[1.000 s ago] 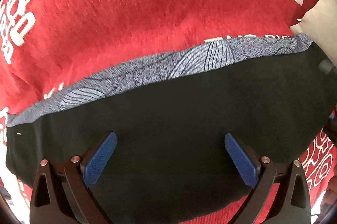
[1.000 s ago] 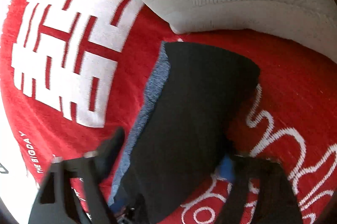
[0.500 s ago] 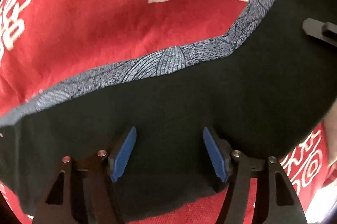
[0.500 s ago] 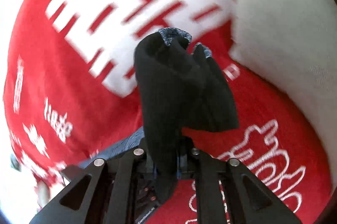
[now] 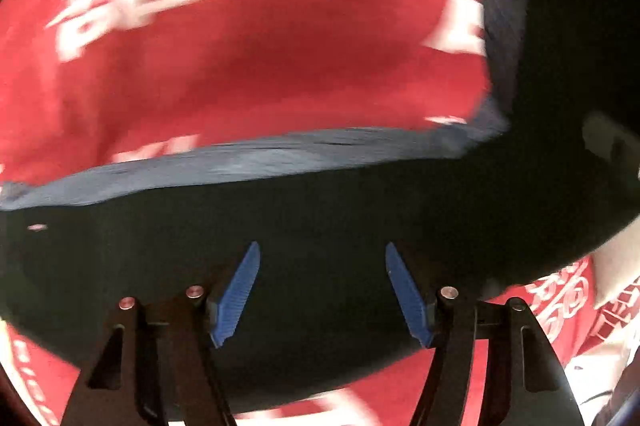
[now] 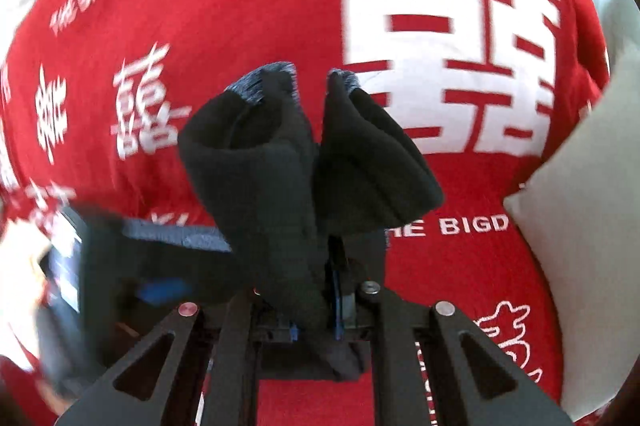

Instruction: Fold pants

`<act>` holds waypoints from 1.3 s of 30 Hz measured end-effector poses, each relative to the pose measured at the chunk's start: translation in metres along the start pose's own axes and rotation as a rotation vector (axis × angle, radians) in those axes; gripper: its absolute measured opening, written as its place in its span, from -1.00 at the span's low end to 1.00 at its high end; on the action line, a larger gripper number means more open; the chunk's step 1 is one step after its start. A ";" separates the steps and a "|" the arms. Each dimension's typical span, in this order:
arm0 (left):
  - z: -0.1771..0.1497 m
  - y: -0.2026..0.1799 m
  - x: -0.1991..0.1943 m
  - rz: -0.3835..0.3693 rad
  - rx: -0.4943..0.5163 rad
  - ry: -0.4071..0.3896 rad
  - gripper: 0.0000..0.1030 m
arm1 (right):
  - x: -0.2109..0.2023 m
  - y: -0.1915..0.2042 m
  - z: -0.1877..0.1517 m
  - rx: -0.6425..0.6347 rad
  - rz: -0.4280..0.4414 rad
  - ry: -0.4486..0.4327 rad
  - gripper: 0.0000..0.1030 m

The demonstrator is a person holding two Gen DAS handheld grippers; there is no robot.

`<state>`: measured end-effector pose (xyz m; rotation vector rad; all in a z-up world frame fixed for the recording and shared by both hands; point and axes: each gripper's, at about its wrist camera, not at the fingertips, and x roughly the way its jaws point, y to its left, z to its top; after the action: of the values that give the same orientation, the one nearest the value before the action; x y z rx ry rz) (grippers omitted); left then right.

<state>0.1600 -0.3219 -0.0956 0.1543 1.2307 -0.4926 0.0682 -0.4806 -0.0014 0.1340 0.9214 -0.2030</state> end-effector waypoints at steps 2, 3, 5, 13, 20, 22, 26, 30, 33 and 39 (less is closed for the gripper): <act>0.002 0.033 -0.002 0.046 -0.025 0.013 0.31 | 0.009 0.029 -0.004 -0.052 -0.041 0.009 -0.74; 0.001 0.046 -0.003 0.062 -0.035 0.019 0.31 | 0.017 0.050 -0.008 -0.092 -0.074 0.022 -0.74; -0.003 0.078 -0.004 0.099 -0.065 0.036 0.31 | 0.030 0.078 -0.016 -0.138 -0.110 0.043 -0.73; -0.019 0.159 -0.004 0.148 -0.156 0.060 0.31 | 0.089 0.171 -0.067 -0.298 -0.252 0.161 -0.67; -0.008 0.170 -0.027 0.070 -0.118 0.052 0.60 | 0.070 0.193 -0.105 -0.521 -0.246 0.166 0.18; 0.001 0.154 -0.034 0.017 -0.090 0.058 0.60 | 0.049 0.181 -0.102 -0.485 -0.191 0.160 0.24; 0.006 0.123 -0.043 -0.152 -0.049 0.086 0.60 | 0.021 0.138 -0.084 -0.315 -0.129 0.154 0.31; 0.008 0.094 -0.035 -0.257 -0.024 0.135 0.59 | 0.020 0.089 -0.067 -0.164 -0.136 0.155 0.32; 0.006 0.079 -0.030 -0.268 -0.016 0.158 0.59 | 0.028 0.064 -0.061 -0.093 -0.160 0.182 0.32; 0.008 0.071 -0.026 -0.313 -0.026 0.177 0.59 | 0.028 0.049 -0.066 -0.042 -0.134 0.198 0.32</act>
<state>0.1919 -0.2551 -0.0788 -0.0192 1.4432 -0.7454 0.0443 -0.4232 -0.0621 0.0537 1.1324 -0.2984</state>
